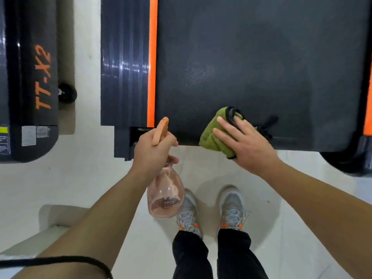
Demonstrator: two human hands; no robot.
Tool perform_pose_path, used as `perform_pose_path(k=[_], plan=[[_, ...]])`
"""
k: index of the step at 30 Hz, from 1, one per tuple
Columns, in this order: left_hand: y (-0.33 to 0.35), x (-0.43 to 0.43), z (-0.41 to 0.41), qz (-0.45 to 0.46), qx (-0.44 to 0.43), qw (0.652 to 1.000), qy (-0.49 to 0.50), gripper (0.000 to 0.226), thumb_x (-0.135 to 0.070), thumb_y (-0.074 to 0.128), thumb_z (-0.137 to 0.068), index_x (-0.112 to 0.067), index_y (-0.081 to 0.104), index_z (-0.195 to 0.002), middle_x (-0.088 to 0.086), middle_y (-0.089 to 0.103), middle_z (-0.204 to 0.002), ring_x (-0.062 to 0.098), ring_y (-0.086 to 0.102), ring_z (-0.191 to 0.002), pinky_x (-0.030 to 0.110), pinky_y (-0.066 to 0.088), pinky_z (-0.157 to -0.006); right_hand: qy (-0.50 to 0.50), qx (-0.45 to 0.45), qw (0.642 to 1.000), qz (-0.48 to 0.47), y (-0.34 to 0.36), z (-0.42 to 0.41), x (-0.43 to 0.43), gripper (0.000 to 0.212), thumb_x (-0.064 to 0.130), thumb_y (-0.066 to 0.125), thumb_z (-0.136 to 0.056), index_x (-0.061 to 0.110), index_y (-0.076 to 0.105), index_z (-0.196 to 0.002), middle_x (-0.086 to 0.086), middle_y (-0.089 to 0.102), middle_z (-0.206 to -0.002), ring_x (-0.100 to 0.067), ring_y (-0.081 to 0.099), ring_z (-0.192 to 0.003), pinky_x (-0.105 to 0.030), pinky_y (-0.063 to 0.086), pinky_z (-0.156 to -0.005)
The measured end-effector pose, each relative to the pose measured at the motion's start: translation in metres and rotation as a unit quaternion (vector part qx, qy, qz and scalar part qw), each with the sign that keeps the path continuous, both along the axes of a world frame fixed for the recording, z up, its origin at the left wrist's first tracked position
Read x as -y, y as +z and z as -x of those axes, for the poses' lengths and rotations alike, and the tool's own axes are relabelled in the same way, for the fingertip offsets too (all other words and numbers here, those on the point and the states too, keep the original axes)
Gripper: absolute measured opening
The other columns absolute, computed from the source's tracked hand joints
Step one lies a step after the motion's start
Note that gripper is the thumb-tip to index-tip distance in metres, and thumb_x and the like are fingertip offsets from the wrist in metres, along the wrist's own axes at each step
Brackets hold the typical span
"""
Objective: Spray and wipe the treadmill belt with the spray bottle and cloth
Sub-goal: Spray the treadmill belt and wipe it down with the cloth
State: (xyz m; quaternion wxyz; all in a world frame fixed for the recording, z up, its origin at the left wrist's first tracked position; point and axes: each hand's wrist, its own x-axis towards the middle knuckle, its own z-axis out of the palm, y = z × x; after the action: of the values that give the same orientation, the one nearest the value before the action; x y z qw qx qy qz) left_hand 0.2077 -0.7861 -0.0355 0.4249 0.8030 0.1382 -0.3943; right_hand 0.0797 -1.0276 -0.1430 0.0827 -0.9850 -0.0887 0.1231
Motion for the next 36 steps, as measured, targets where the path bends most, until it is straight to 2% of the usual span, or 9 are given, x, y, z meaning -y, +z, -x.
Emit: perform_pose_path(k=[2,6,10,14,16,20,25,28,36], plan=[[-0.003,0.023,0.01,0.006,-0.007,0.999,-0.039,0.02,-0.018,0.061,-0.1,-0.028,0.065,-0.082,0.02,0.071,-0.107,0.023,0.073,-0.055,0.048,0.063,-0.067,-0.189,-0.021,0.981,-0.03,0.009,0.04,0.032,0.08,0.025,0.079,-0.084,0.019,0.04,-0.153,-0.008,0.029,-0.166,-0.048,0.033,-0.144,-0.06,0.034,-0.115],[-0.015,0.073,0.028,0.008,-0.022,0.994,-0.11,0.014,-0.014,0.063,-0.096,-0.003,0.068,-0.091,0.023,0.069,-0.099,0.016,0.07,-0.049,0.042,0.057,-0.06,-0.443,-0.046,0.892,-0.082,0.024,0.065,0.037,0.066,0.02,0.064,-0.098,0.02,0.034,-0.157,0.002,0.015,-0.17,-0.039,0.013,-0.155,-0.057,0.036,-0.115],[-0.017,0.12,0.041,0.018,-0.02,0.986,-0.166,0.014,-0.017,0.066,-0.089,-0.003,0.068,-0.089,0.02,0.071,-0.093,0.014,0.071,-0.05,0.057,0.061,-0.066,-0.424,-0.05,0.9,-0.089,0.02,0.062,0.021,0.07,-0.003,0.063,-0.091,0.018,0.04,-0.154,0.003,0.02,-0.169,-0.04,0.021,-0.153,-0.054,0.048,-0.103],[-0.018,0.161,0.056,0.008,-0.026,0.967,-0.254,0.008,-0.012,0.068,-0.087,-0.005,0.067,-0.086,0.012,0.065,-0.083,0.022,0.066,-0.044,0.042,0.054,-0.059,-0.404,-0.023,0.908,-0.11,0.022,0.094,0.028,0.069,-0.005,0.067,-0.087,0.017,0.047,-0.149,0.002,0.033,-0.165,-0.039,0.035,-0.147,-0.049,0.056,-0.092],[-0.017,0.182,0.067,0.009,-0.03,0.952,-0.304,0.009,-0.011,0.067,-0.087,-0.003,0.068,-0.088,0.014,0.067,-0.087,0.021,0.067,-0.045,0.04,0.056,-0.056,-0.505,-0.021,0.845,-0.172,0.029,0.115,0.034,0.059,0.0,0.059,-0.093,0.021,0.047,-0.147,0.0,0.046,-0.156,-0.034,0.046,-0.14,-0.046,0.053,-0.093],[-0.018,0.222,0.094,0.013,-0.044,0.929,-0.367,0.015,-0.015,0.062,-0.091,0.0,0.067,-0.093,0.015,0.069,-0.089,0.021,0.071,-0.049,0.024,0.048,-0.046,-0.712,0.032,0.645,-0.277,0.043,0.158,0.044,0.035,0.019,0.053,-0.102,0.029,0.052,-0.135,0.006,0.066,-0.114,-0.021,0.064,-0.104,-0.035,0.05,-0.088],[-0.023,0.262,0.117,0.029,-0.043,0.916,-0.398,0.012,-0.014,0.064,-0.087,-0.004,0.063,-0.08,0.002,0.059,-0.072,0.013,0.066,-0.043,0.033,0.057,-0.053,-0.79,0.072,0.54,-0.281,0.058,0.187,0.051,0.037,0.024,0.053,-0.104,0.025,0.052,-0.141,0.011,0.061,-0.111,-0.013,0.057,-0.104,-0.028,0.042,-0.092],[-0.024,0.274,0.121,0.016,-0.036,0.906,-0.422,0.021,-0.017,0.067,-0.088,-0.012,0.053,-0.073,0.006,0.056,-0.07,0.016,0.065,-0.042,0.026,0.048,-0.051,-0.794,0.101,0.523,-0.292,0.063,0.184,0.051,0.04,0.028,0.053,-0.104,0.028,0.049,-0.144,0.015,0.06,-0.116,-0.007,0.055,-0.106,-0.025,0.041,-0.093],[-0.02,0.279,0.112,0.006,-0.073,0.902,-0.425,0.015,-0.021,0.071,-0.088,-0.007,0.069,-0.089,0.01,0.068,-0.08,0.019,0.068,-0.048,0.031,0.055,-0.055,-0.796,0.17,0.505,-0.286,0.074,0.15,0.071,0.043,0.028,0.054,-0.103,0.03,0.048,-0.146,0.011,0.063,-0.134,-0.009,0.058,-0.121,-0.029,0.046,-0.104]])
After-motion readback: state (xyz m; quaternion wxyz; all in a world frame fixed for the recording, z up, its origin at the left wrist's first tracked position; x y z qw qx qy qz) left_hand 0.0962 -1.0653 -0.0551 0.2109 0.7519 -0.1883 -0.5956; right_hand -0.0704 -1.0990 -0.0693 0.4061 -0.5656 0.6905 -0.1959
